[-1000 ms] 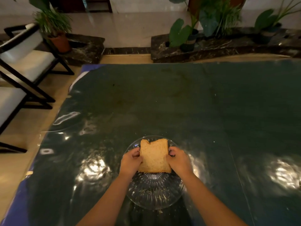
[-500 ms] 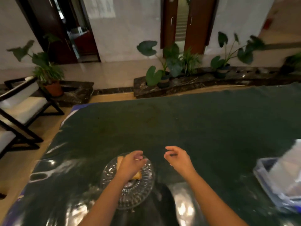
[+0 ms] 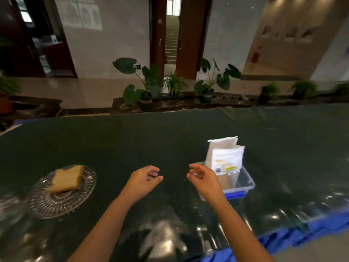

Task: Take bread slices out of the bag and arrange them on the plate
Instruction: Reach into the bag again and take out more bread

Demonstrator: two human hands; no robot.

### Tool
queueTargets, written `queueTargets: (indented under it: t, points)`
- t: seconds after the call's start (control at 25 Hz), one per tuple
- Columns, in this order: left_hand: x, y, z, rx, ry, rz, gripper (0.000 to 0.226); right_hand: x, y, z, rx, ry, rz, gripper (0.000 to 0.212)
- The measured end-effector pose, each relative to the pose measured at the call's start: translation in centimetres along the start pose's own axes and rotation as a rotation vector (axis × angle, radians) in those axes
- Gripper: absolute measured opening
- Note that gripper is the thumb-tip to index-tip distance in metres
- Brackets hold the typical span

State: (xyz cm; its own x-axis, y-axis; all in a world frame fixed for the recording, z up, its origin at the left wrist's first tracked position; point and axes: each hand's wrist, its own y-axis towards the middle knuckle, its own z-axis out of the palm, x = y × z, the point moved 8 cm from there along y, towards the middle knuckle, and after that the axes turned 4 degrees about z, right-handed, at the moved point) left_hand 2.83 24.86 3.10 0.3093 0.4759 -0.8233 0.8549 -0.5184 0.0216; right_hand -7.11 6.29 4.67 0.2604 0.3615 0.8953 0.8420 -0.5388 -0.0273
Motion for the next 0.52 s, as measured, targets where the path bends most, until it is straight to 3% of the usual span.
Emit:
queueTargets:
  t: [0.28, 0.52]
  points:
    - [-8.4, 2.3, 6.7, 0.032, 0.046, 0.097, 0.034, -3.4, 1.1, -9.7, -0.07, -0.041, 0.025, 0.035]
    - [-11.3, 9.9, 11.0, 0.01, 0.027, 0.014, 0.036, -4.4, 6.5, -15.7, -0.053, -0.018, -0.026, 0.04]
